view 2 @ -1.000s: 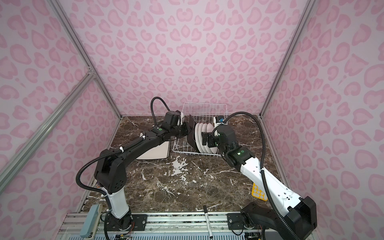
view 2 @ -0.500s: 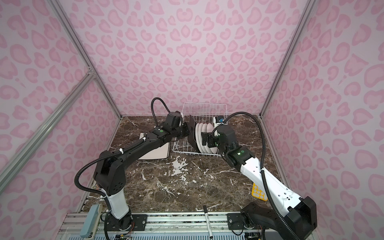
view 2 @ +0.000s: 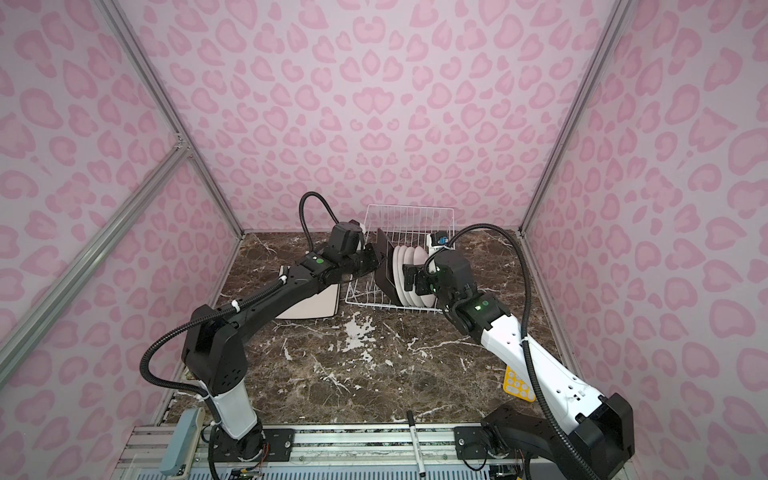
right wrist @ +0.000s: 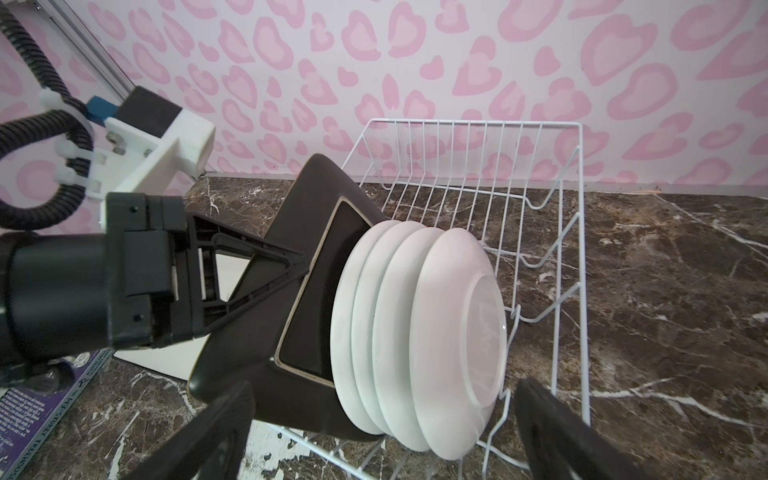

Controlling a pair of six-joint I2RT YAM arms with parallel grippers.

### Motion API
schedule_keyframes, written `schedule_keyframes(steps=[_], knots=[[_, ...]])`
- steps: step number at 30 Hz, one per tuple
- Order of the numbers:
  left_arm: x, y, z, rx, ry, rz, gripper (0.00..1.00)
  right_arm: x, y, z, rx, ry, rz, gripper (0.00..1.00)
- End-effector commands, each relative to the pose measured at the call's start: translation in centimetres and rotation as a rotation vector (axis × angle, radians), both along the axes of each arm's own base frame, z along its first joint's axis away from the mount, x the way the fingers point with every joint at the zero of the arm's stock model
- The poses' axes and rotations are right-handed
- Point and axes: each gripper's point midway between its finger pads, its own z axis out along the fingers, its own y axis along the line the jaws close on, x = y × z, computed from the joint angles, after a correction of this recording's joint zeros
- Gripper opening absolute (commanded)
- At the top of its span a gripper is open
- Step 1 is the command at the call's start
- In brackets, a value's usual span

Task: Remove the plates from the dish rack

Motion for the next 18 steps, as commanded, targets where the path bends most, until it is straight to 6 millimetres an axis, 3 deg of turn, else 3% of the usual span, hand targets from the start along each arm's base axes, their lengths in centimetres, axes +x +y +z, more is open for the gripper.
schedule_keyframes(steps=[1, 18], knots=[[0.2, -0.8, 5.3, -0.08, -0.139, -0.037, 0.04, 0.2, 0.2, -0.1, 0.006, -0.007, 0.002, 0.99], [-0.7, 0.4, 9.2, -0.061, -0.247, -0.045, 0.04, 0.2, 0.0, -0.3, 0.012, -0.005, -0.009, 0.99]])
